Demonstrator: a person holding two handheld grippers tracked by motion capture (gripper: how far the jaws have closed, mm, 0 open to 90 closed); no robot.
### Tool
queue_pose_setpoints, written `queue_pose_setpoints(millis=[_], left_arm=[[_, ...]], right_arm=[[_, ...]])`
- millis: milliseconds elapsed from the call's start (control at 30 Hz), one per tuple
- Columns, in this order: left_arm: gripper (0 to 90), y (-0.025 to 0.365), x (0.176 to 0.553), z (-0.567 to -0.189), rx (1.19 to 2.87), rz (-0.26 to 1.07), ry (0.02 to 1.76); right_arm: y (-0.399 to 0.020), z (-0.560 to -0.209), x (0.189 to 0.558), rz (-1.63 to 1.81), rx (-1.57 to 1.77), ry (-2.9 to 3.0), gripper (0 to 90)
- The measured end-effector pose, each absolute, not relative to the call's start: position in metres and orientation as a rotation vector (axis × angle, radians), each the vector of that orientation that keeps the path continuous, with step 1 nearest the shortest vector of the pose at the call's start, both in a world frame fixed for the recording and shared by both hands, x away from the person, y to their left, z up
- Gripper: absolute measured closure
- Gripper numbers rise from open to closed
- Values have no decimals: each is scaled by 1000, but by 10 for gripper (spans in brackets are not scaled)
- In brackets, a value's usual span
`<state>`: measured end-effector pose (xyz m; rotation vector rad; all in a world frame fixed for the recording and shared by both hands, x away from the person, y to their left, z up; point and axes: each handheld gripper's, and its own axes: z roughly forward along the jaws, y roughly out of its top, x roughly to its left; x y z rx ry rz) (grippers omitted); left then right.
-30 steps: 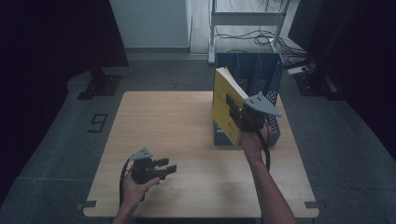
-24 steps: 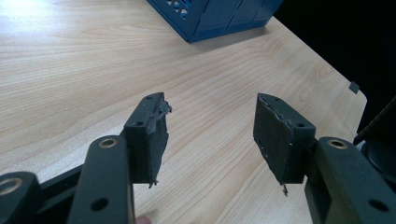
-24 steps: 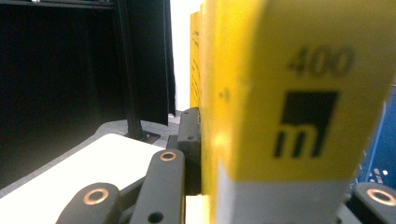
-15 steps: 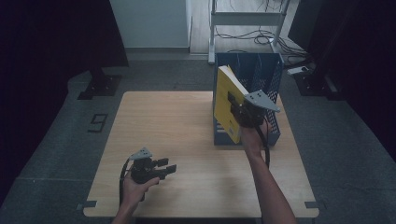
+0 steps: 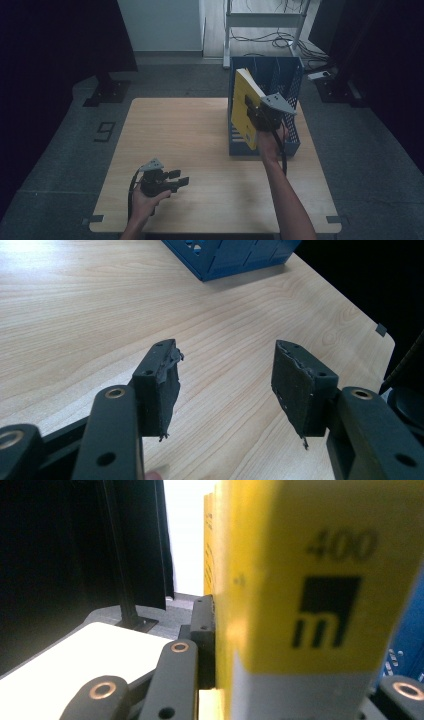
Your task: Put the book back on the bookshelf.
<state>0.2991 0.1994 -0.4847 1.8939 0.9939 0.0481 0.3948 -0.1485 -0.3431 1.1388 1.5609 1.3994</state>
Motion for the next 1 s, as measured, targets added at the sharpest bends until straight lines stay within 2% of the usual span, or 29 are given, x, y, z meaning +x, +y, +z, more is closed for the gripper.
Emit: queue_pose_setpoints(millis=[1000], left_arm=[[443,199,299,-486,1903,40,989]], right_arm=[[-141,-354,425,1338,1154,1547,739]])
